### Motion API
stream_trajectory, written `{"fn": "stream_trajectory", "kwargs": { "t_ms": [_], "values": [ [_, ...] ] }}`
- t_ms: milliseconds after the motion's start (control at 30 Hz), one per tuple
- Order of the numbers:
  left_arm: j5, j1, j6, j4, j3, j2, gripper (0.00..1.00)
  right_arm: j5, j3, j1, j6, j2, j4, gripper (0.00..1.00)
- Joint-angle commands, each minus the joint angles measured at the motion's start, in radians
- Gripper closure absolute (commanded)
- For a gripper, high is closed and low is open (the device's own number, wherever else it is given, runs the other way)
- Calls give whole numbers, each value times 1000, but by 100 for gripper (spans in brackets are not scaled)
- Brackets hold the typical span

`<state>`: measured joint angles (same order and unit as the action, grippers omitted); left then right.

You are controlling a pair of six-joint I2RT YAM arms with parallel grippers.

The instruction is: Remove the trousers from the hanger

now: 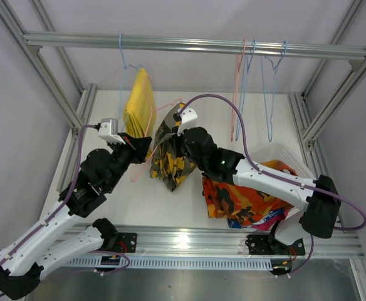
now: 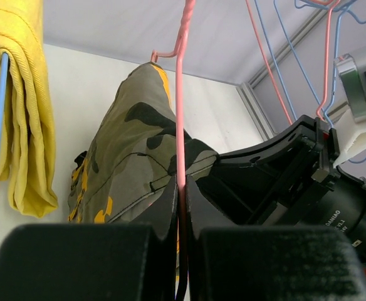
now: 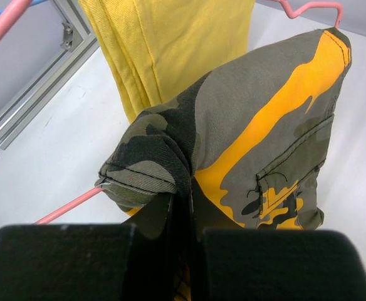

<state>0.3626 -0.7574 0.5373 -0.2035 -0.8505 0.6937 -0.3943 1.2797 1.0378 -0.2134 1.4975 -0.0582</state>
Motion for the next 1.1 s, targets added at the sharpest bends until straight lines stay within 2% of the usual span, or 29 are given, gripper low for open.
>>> {"fn": "stream_trajectory", "kwargs": {
  "t_ms": [0,100,133,167,367,667,1067],
  "values": [
    [13,-3,-31,105,-22,-10,99,-14,27,-9,-41,13,80,100],
    [12,-3,-33,105,-24,-10,99,6,7,-10,-57,32,106,100],
    [10,-3,-34,105,-24,-10,100,14,6,-12,-60,36,107,94],
    [9,-3,-34,104,-25,-10,99,29,7,-12,-61,43,106,82],
    [10,-3,-37,107,-24,-10,99,81,7,-10,-80,79,124,57],
    [10,-3,-39,105,-22,-5,99,115,12,25,-89,124,166,49],
    [4,-3,-37,105,-18,-8,99,28,4,36,-76,144,208,49]
  ]
}}
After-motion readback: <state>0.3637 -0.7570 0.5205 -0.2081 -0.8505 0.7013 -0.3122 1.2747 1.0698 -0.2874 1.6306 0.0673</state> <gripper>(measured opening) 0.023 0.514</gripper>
